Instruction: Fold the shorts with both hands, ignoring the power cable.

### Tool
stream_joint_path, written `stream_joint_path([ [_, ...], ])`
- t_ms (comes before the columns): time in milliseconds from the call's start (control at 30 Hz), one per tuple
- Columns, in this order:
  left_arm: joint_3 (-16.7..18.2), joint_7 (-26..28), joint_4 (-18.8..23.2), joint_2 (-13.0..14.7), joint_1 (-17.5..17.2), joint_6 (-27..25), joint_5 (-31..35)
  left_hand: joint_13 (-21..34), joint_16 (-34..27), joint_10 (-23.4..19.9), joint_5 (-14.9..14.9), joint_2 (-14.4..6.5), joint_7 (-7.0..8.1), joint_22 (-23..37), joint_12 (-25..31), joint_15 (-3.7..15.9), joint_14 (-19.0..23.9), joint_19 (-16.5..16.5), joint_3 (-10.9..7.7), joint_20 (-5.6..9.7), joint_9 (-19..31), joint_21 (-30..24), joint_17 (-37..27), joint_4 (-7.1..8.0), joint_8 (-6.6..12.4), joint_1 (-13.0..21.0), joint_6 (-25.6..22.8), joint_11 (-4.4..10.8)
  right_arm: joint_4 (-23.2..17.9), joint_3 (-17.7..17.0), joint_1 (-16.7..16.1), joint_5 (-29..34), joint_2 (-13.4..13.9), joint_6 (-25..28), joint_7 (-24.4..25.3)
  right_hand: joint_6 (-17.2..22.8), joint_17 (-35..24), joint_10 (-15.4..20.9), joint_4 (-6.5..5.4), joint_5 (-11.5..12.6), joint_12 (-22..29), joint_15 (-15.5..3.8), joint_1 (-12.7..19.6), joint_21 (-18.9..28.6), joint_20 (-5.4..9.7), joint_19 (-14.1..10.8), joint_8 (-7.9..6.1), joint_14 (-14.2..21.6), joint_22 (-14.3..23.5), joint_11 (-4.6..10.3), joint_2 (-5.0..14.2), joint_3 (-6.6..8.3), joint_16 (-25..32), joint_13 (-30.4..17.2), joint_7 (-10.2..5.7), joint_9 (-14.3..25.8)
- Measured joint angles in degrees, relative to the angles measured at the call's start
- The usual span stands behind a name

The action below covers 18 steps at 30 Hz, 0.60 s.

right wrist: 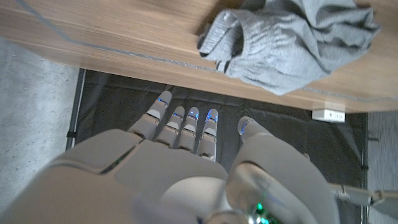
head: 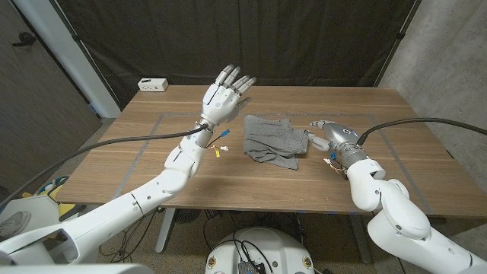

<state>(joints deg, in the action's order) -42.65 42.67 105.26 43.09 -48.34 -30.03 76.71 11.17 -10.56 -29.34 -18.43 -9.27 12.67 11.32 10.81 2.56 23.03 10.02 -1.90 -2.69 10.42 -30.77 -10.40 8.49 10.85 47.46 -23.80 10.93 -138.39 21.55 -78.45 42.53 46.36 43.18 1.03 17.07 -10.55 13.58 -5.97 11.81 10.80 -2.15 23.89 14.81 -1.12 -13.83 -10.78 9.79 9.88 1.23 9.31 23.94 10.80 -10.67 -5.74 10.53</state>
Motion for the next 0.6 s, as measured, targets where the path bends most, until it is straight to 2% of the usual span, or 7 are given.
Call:
stream_joint_path([
  [33,1.05,0.05,0.73,-0.24,-0.99,-0.02,-2.13,0.00,0.00,0.41,0.25,0.00,-0.08,0.00,-0.11,-0.20,-0.19,-0.05,0.00,-0.05,-0.03,0.00,0.00,0.00,-0.06,-0.02,0.18,0.01,0.63,-0.59,-0.11,-3.11,-0.44,-2.26,2.64,0.00,0.00,-0.21,0.00,0.00,0.00,0.00,0.01,-0.01,0.00,0.00,0.00,-0.43,0.00,0.21,-0.01,0.00,0.00,0.00,0.00,0.00],
  [200,4.15,0.27,2.77,-0.80,-3.81,0.40,-8.43,0.00,0.00,1.57,0.70,-0.03,0.09,0.00,-0.11,-0.09,-0.92,-0.31,0.20,-0.31,-0.03,0.27,0.00,0.20,-0.49,-1.05,1.40,-0.89,3.09,-2.39,-0.11,-7.87,-1.96,-6.07,6.48,-0.31,0.00,-0.25,0.00,0.00,-0.22,0.00,0.02,-0.01,0.00,0.00,0.00,-0.61,0.00,0.15,-0.01,0.00,0.00,0.00,0.11,0.00],
  [233,4.55,0.30,3.03,-0.85,-4.17,0.60,-9.55,0.00,0.00,1.94,0.86,0.13,-0.08,0.00,-0.11,0.04,-1.05,-0.52,0.20,-0.51,-0.03,0.27,0.00,0.20,-0.49,-1.23,1.57,-0.89,3.59,-2.71,-0.03,-12.07,-2.24,-9.38,9.42,-0.53,0.00,-0.41,0.00,0.00,-0.22,0.00,0.02,-0.01,0.00,0.00,0.00,-0.61,0.00,0.00,-0.01,0.00,0.00,0.00,0.09,0.00],
  [333,6.34,0.31,4.11,-0.99,-5.65,1.52,-13.46,0.00,0.00,2.73,1.26,-0.26,0.02,0.00,-0.11,-0.15,-1.67,-0.61,0.20,-0.60,-0.03,0.27,0.00,0.20,-0.70,-1.62,2.37,-1.20,5.14,-3.42,0.23,-15.73,-2.87,-12.49,12.04,-0.62,0.00,-0.42,0.08,0.00,-0.22,0.00,0.02,-0.01,0.00,0.00,0.00,-0.61,0.00,-0.02,-0.02,-0.09,0.00,0.00,0.00,0.00],
  [533,6.34,-0.28,4.11,-0.99,-5.65,4.36,-22.12,0.01,-0.01,4.76,2.34,-0.48,-0.50,0.00,-0.11,-0.10,-3.35,-1.14,0.20,-1.13,-0.02,0.48,-0.01,0.20,-1.12,-2.45,4.87,-2.52,8.14,-4.59,0.55,-15.73,-3.94,-12.49,12.04,-1.05,-0.26,-0.78,0.28,0.00,-0.22,0.00,-0.22,-0.42,0.00,0.00,0.40,-1.23,0.00,-0.35,0.20,-0.28,0.00,0.00,0.19,0.00],
  [567,11.04,-0.56,6.71,-1.02,-8.88,5.29,-24.31,0.01,-0.01,4.91,2.54,-0.73,-0.64,0.00,-0.11,-0.31,-3.58,-1.23,0.16,-1.22,-0.02,0.50,-0.01,0.24,-1.11,-2.70,5.36,-2.66,8.79,-4.82,0.66,-23.47,-4.17,-20.28,16.96,-1.14,-0.27,-1.07,0.28,0.00,-0.22,0.00,-0.31,-0.42,-0.01,0.00,0.41,-1.23,0.00,-0.23,0.12,-0.28,0.00,0.00,0.11,0.00],
  [600,11.04,-0.57,6.71,-1.02,-8.88,5.36,-24.49,0.01,0.30,5.30,2.71,-0.76,-0.92,0.00,-0.11,-0.12,-3.80,-1.23,-0.04,-1.22,-0.02,0.69,-0.01,0.35,-1.12,-2.73,5.90,-2.65,9.53,-5.03,0.75,-23.89,-4.39,-20.80,17.24,-1.14,-0.26,-1.18,0.28,0.00,-0.22,0.00,-0.44,-0.42,-0.01,0.00,0.41,-1.23,0.00,-0.27,-0.02,-0.28,0.00,0.00,0.11,0.00],
])
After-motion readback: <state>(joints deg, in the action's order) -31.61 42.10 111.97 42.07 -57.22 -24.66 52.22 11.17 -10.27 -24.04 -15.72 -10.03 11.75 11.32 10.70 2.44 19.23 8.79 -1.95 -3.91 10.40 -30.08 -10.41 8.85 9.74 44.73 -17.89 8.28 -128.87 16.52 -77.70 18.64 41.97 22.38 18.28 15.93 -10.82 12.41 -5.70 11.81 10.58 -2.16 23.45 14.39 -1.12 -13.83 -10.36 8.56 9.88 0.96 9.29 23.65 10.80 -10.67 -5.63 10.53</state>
